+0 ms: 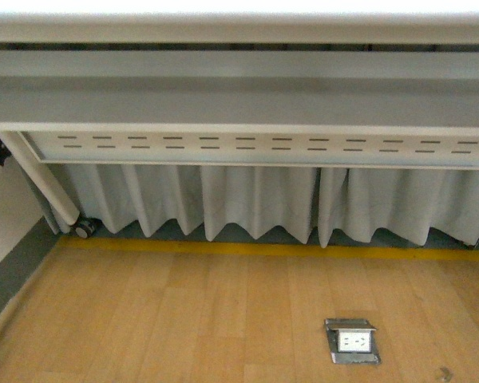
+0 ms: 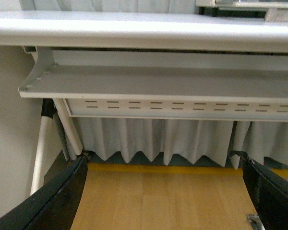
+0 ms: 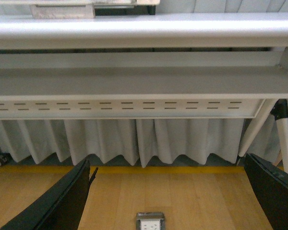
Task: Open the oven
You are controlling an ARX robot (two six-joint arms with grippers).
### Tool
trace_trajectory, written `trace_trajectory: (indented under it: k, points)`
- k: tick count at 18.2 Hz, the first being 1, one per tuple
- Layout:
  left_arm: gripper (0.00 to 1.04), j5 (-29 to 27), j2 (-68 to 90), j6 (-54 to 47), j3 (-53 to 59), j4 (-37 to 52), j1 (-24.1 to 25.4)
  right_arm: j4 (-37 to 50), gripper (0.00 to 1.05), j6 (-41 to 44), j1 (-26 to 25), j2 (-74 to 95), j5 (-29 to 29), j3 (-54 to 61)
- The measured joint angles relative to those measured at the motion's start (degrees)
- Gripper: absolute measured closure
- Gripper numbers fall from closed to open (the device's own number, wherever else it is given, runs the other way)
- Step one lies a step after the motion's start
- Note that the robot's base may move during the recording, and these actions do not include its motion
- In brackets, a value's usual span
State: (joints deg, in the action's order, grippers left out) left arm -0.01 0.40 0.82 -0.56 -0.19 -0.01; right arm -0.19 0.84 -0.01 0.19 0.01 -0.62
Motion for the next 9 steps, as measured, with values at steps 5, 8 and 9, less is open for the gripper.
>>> trace_trajectory:
  k: [5,8,9]
  points:
    - [0.07,-0.02,0.00,0.02,-0.02,-0.02,0.00,-0.02,0.06,0.00,0.00,0.00,-0.04,0.00]
    - [0.07,-0.11,-0.02,0.00,0.00,-0.17,0.00,-0.22,0.06,0.00,0.00,-0.02,-0.07,0.00]
    - [0.07,-0.02,0.00,-0.02,0.00,-0.26,0.00,-0.09,0.06,-0.02,0.00,-0.02,-0.04,0.00]
